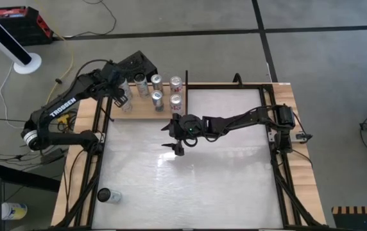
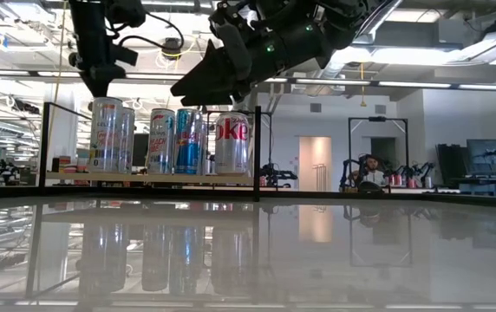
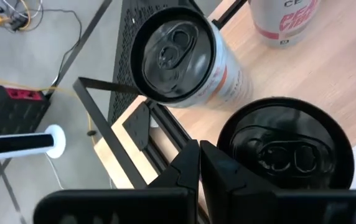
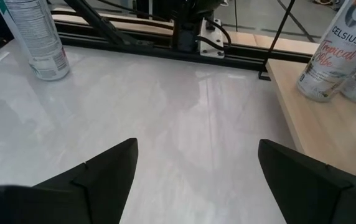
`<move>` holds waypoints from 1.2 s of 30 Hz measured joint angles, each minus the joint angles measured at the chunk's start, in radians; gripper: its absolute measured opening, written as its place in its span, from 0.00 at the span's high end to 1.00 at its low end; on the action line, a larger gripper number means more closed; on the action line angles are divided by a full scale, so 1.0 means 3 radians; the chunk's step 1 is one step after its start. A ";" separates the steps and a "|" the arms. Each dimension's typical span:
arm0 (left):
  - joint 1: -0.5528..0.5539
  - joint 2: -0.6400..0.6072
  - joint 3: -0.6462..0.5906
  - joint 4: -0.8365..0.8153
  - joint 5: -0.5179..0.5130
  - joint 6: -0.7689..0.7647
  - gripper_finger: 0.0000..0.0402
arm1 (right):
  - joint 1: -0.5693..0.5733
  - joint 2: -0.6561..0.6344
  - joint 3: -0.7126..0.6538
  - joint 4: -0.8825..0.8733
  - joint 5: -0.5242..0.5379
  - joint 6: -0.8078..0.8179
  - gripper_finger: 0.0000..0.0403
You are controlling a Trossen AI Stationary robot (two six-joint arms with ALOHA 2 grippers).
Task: Place canned beverage on shelf
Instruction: Put the yellow soda can on the shelf aligned with the other yellow soda can
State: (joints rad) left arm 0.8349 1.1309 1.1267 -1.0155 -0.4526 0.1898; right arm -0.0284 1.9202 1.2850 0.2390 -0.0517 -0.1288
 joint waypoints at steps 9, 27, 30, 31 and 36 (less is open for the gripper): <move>-0.0205 -0.0028 0.0008 0.0385 -0.0323 0.0415 1.00 | 0.0000 0.0000 0.0000 -0.0003 0.0000 -0.0011 0.12; -0.1656 0.0337 -0.0625 0.0998 -0.0765 0.0318 1.00 | -0.0088 0.0000 0.0000 0.0004 0.0001 0.0018 0.12; -0.1703 0.0468 -0.0695 0.1005 -0.0818 0.0273 1.00 | -0.0085 0.0000 0.0000 0.0004 0.0000 0.0026 0.12; -0.1708 0.0515 -0.0727 0.1018 -0.0841 0.0272 1.00 | -0.0085 0.0000 0.0000 0.0004 0.0001 0.0026 0.12; -0.1701 0.0724 -0.0819 0.1012 -0.1127 0.0273 1.00 | -0.0085 0.0000 0.0000 0.0005 0.0001 0.0026 0.12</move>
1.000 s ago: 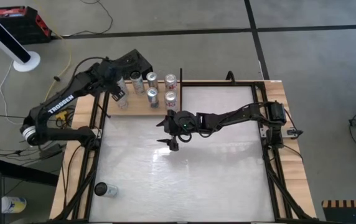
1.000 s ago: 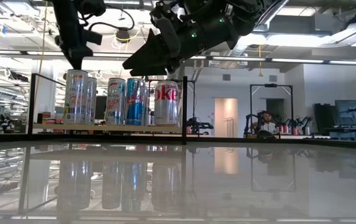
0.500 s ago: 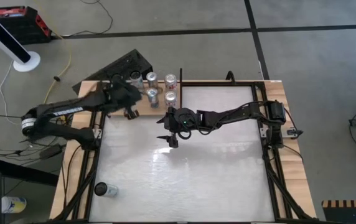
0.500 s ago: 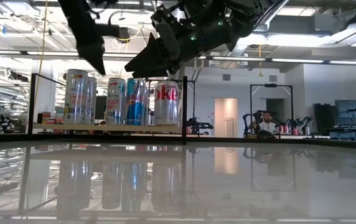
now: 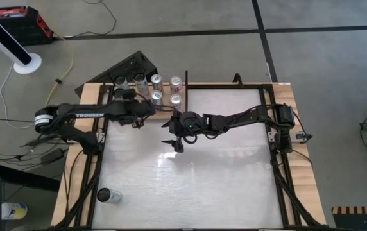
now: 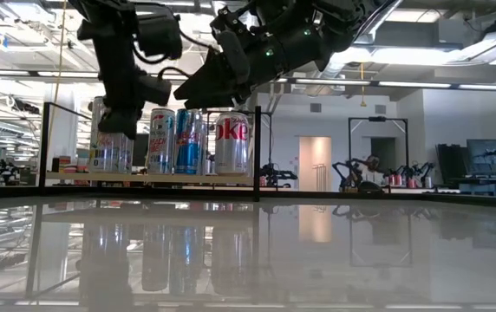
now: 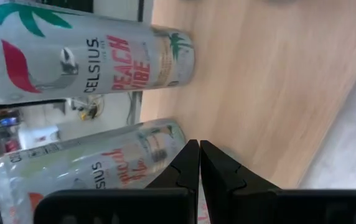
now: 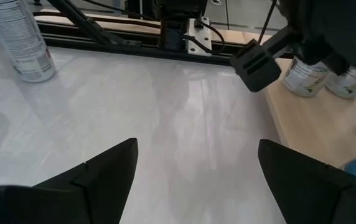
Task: Place canned beverage on shelf
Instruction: Put the yellow soda can on the shelf aligned with the other yellow soda can, then put the pink soda can on the shelf aligned with the other pink soda can
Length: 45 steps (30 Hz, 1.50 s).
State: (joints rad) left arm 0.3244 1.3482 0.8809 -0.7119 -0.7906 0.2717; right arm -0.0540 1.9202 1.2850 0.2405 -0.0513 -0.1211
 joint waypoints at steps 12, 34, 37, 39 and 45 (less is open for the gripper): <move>0.0101 0.0199 -0.0001 -0.0111 -0.0089 -0.0058 1.00 | 0.0000 0.0000 0.0000 -0.0003 -0.0001 -0.0001 0.12; 0.0142 0.0196 -0.0001 -0.0611 -0.0094 -0.0455 1.00 | 0.0000 0.0000 0.0000 -0.0005 -0.0001 0.0000 0.12; 0.0112 0.0196 -0.0001 -0.0597 -0.0099 -0.0429 1.00 | 0.0000 0.0000 0.0000 -0.0005 -0.0001 0.0000 0.12; 0.0056 0.0186 -0.0001 -0.0570 -0.0106 -0.0386 1.00 | 0.0000 0.0000 0.0000 -0.0005 -0.0001 0.0007 0.12; -0.0195 -0.0029 0.0160 -0.0684 -0.0188 -0.0403 1.00 | 0.0000 0.0000 0.0000 -0.0005 -0.0001 0.0027 0.12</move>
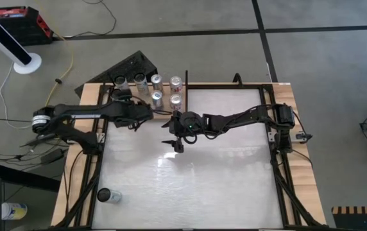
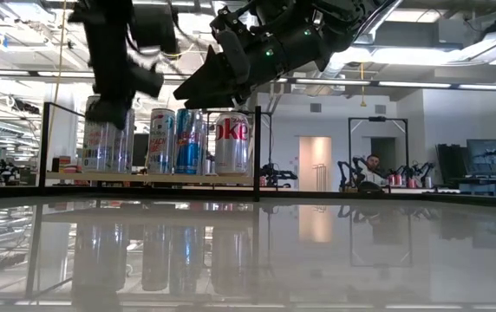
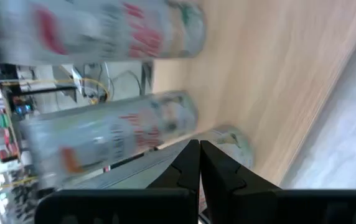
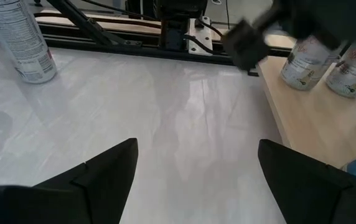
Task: Place canned beverage on shelf
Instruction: Put the pink soda can on the shelf aligned with the other pink soda can
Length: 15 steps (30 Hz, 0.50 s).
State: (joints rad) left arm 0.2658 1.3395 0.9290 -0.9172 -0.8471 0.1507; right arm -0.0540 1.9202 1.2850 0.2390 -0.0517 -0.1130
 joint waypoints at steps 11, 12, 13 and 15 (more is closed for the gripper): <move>-0.0560 -0.0986 0.0468 -0.1081 0.0704 -0.0877 1.00 | 0.0000 0.0000 0.0000 -0.0006 0.0000 0.0004 0.12; -0.0647 -0.1109 0.0475 -0.1101 0.0958 -0.0912 1.00 | 0.0000 0.0000 0.0000 -0.0006 0.0000 0.0016 0.12; -0.0747 -0.1234 0.0475 -0.1095 0.1257 -0.0959 1.00 | 0.0000 0.0000 0.0000 -0.0002 0.0000 0.0028 0.12; -0.0965 -0.1454 0.0475 -0.1017 0.1786 -0.1090 1.00 | 0.0000 0.0000 0.0000 0.0000 0.0000 0.0037 0.12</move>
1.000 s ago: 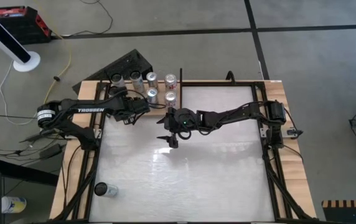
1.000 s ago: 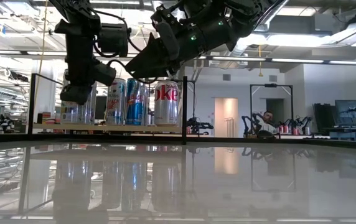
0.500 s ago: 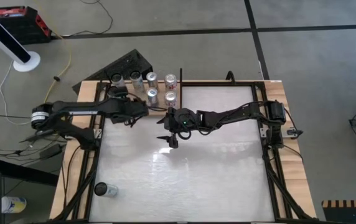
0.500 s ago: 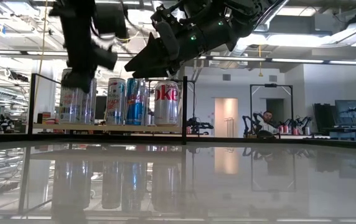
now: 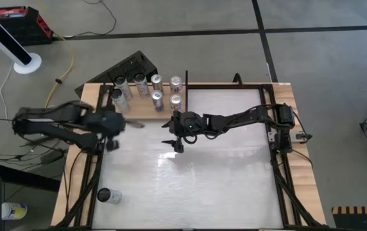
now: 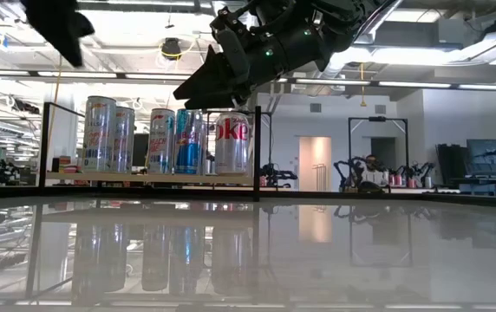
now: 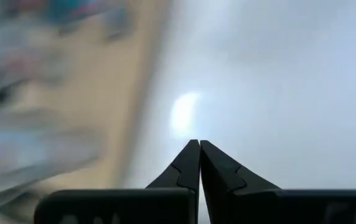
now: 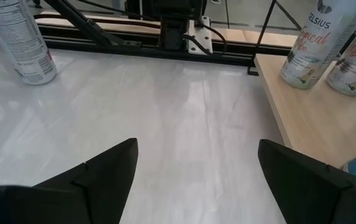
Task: Place canned beverage on shelf
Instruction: Put the pink soda can on the shelf aligned with the other pink soda can
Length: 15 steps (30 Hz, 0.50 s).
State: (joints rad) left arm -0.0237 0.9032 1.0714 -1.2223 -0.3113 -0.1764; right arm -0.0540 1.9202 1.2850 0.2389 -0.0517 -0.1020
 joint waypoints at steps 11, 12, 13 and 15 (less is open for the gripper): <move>-0.1700 -0.0572 -0.0120 0.0911 0.0936 -0.0333 1.00 | 0.0000 0.0000 0.0000 0.0003 0.0000 0.0251 0.12; -0.1851 -0.0571 -0.0141 0.0978 0.0933 -0.0338 1.00 | 0.0000 0.0000 0.0000 0.0004 0.0000 0.0272 0.12; -0.2002 -0.0568 -0.0166 0.1041 0.0935 -0.0342 1.00 | 0.0000 0.0000 0.0000 0.0004 0.0000 0.0289 0.12; -0.2280 -0.0567 -0.0256 0.1227 0.0935 -0.0368 1.00 | 0.0000 0.0000 0.0000 0.0004 0.0000 0.0361 0.12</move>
State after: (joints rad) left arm -0.7076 0.7330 0.9947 -0.8543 -0.0308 -0.2868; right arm -0.0540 1.9202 1.2850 0.2401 -0.0517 0.0062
